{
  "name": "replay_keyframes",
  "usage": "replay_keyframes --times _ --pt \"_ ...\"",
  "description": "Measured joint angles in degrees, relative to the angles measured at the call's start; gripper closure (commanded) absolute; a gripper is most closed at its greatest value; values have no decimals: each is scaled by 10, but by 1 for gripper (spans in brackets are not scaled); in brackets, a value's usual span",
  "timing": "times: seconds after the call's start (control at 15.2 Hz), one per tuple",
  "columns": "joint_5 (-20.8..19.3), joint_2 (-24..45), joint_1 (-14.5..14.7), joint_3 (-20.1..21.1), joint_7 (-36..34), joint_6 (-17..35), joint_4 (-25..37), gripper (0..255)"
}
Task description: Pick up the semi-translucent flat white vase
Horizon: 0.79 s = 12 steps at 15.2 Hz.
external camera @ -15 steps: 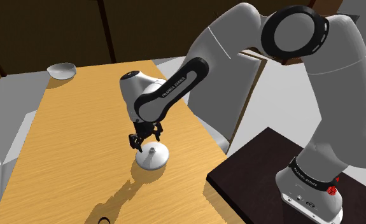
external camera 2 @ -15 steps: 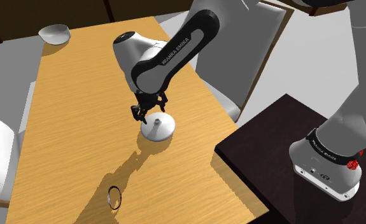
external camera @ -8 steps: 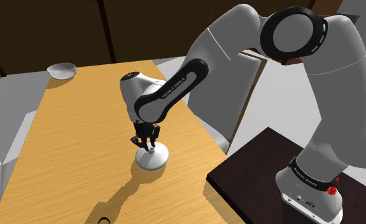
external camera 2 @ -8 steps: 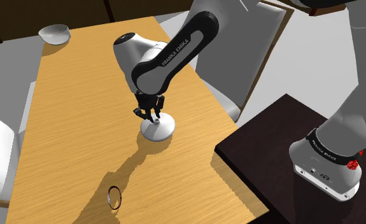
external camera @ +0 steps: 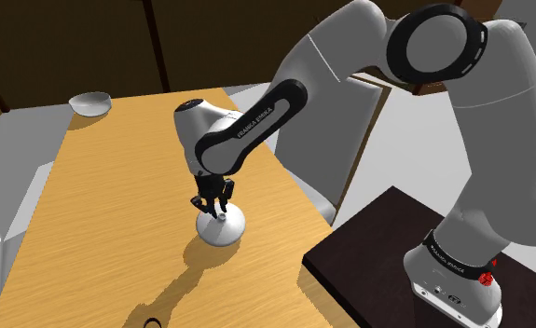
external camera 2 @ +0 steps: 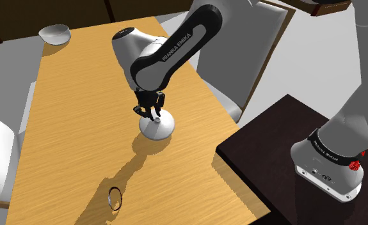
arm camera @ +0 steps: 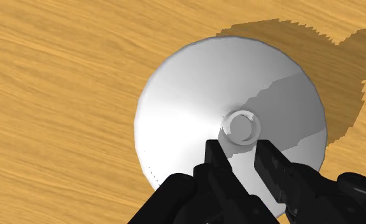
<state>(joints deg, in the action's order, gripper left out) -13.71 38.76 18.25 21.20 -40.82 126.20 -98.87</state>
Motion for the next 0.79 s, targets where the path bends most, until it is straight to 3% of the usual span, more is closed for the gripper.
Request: replay_keyframes --times 0.79 --pt "22 -59 -12 17 10 -58 1 255"
